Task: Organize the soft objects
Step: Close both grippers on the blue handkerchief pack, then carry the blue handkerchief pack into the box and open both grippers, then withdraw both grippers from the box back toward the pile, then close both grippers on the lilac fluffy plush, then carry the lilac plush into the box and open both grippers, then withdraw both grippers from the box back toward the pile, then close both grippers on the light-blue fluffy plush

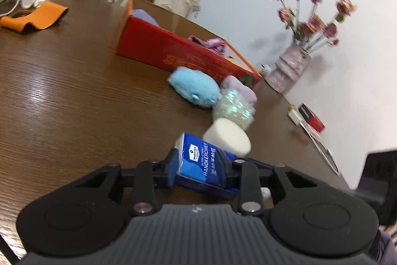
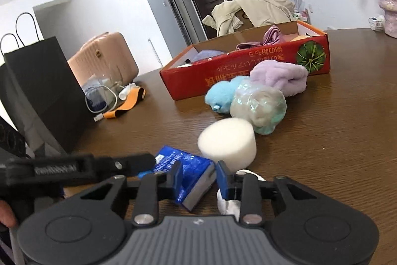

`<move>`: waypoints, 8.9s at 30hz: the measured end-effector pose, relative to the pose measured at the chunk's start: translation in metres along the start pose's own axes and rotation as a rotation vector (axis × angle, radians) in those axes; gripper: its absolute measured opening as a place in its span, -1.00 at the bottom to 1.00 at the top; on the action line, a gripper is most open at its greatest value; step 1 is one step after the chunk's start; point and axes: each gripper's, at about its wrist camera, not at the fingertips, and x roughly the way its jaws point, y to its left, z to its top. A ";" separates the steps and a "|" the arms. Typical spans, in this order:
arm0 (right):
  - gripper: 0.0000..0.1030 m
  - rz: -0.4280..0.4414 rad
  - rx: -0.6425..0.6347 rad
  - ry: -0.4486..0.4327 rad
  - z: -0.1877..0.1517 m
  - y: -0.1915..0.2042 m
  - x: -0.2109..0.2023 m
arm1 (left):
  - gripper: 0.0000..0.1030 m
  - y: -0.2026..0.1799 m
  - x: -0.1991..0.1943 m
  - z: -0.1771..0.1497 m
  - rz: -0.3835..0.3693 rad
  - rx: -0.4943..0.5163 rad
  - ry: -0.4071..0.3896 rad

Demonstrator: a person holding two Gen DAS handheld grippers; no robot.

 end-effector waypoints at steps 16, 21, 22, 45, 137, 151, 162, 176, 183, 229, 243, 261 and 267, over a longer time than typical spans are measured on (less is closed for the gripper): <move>-0.45 0.017 -0.051 0.057 0.005 0.001 0.006 | -0.45 -0.011 0.001 -0.013 0.048 -0.017 0.029; -0.50 0.016 -0.094 0.025 0.018 0.006 0.003 | -0.53 -0.020 -0.006 -0.004 0.053 -0.017 -0.012; -0.50 0.021 -0.107 -0.002 0.023 0.007 0.001 | -0.53 -0.024 -0.008 0.003 0.051 -0.004 -0.031; -0.73 -0.153 -0.086 0.224 0.313 -0.126 0.290 | -0.65 0.044 0.295 0.286 0.263 -0.056 0.136; 0.14 0.155 -0.007 0.182 0.173 -0.199 0.107 | -0.24 -0.124 0.153 0.075 0.280 -0.109 0.017; -0.80 0.207 0.148 0.138 0.144 -0.209 0.035 | -0.68 -0.114 0.153 0.073 0.205 -0.171 0.004; -0.83 0.164 0.148 -0.053 0.115 -0.148 -0.067 | -0.75 -0.131 0.079 0.065 0.080 -0.050 -0.087; -0.84 0.172 0.028 -0.073 0.183 -0.060 0.009 | -0.76 -0.058 0.041 0.148 0.074 -0.002 -0.174; -0.83 0.133 0.013 0.023 0.236 -0.048 0.116 | -0.76 -0.003 0.091 0.222 0.150 0.022 -0.138; 0.41 0.019 -0.237 -0.138 0.070 -0.040 -0.103 | 0.88 -0.134 -0.056 -0.018 0.335 0.435 -0.268; 0.42 -0.002 -0.249 -0.081 0.036 -0.046 -0.105 | 0.89 -0.114 -0.049 -0.031 0.391 0.345 -0.211; 0.21 0.043 -0.138 -0.007 0.118 -0.085 0.000 | 0.52 -0.056 0.066 0.072 0.279 0.185 -0.107; -0.16 0.138 -0.047 0.136 0.152 -0.091 0.085 | 0.27 -0.009 0.117 0.106 0.171 0.058 -0.021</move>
